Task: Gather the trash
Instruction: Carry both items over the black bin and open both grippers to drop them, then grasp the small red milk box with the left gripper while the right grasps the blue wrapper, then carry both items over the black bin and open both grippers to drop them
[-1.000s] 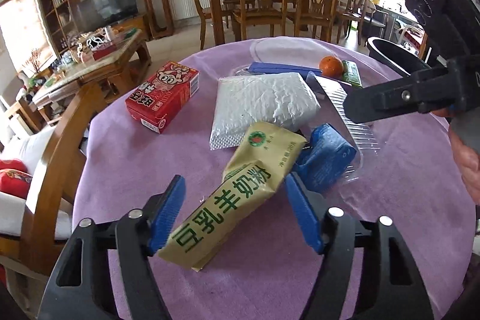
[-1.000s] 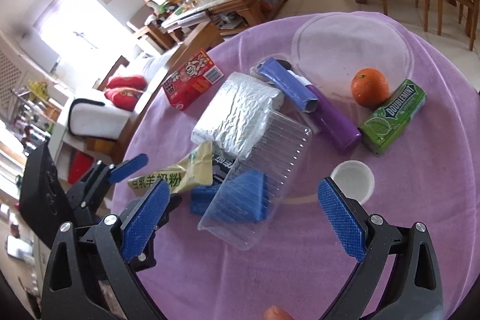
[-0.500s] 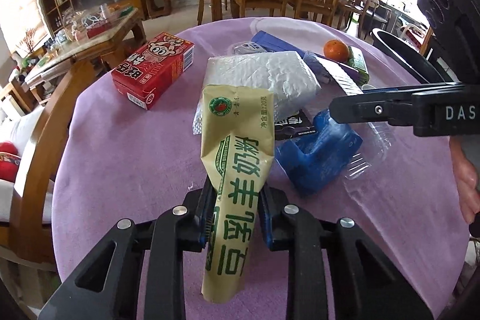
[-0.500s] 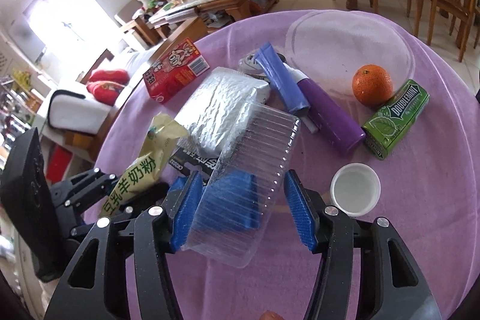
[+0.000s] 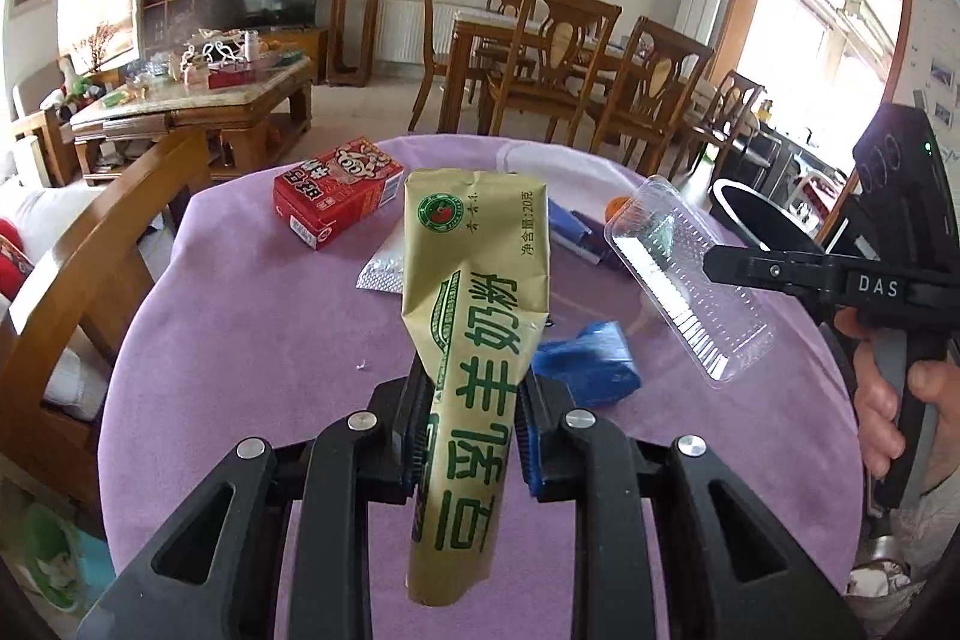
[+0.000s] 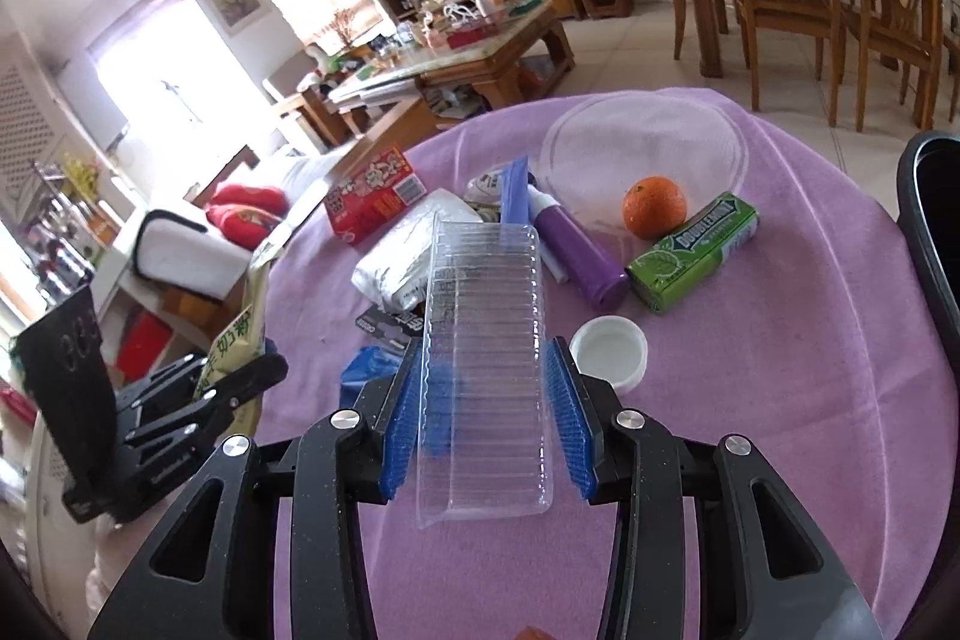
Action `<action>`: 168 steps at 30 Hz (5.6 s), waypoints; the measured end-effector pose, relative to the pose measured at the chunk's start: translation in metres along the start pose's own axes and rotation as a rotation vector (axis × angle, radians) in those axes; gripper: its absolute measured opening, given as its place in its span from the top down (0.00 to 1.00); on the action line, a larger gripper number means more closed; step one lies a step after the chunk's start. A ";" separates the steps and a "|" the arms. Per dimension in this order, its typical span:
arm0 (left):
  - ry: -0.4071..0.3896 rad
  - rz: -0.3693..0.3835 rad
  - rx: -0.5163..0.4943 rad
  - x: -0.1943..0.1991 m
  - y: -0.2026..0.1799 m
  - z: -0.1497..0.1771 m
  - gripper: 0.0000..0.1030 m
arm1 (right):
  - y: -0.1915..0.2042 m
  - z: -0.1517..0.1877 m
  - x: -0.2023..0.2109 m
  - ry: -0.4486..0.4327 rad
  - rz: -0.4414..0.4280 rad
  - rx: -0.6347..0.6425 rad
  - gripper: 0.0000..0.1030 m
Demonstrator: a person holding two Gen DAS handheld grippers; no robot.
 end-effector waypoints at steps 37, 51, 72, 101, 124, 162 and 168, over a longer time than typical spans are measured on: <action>-0.045 0.338 -0.123 -0.164 -0.361 -0.035 0.76 | -0.364 0.027 0.239 -0.556 0.378 -0.214 0.61; 0.002 0.395 -0.047 -0.181 -0.364 -0.030 0.76 | -0.372 0.046 0.189 -0.512 0.376 -0.237 0.60; -0.016 0.322 -0.088 -0.181 -0.371 -0.021 0.06 | -0.355 0.038 0.210 -0.539 0.284 -0.258 0.11; -0.140 0.179 -0.119 -0.086 -0.258 -0.053 0.05 | -0.249 0.017 0.205 -0.416 0.186 -0.253 0.05; 0.025 -0.310 -0.336 -0.132 0.058 -0.093 0.05 | -0.023 -0.086 -0.098 0.059 0.008 0.209 0.22; -0.212 -0.116 0.044 0.025 0.002 -0.068 0.51 | -0.016 -0.097 -0.062 -0.202 -0.105 0.257 0.93; -0.242 -0.094 -0.006 0.038 -0.050 -0.064 0.51 | -0.026 -0.089 0.040 -0.340 -0.183 0.177 0.93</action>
Point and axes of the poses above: each gripper's, at about its wrist camera, not at the fingertips, and x roughly against the way its jaws point, y to its left, z to its underside, the point moved 7 cm from there along -x, roughly the way its jaws point, and after that the axes turned 7 degrees about x, right-handed, at the moved point
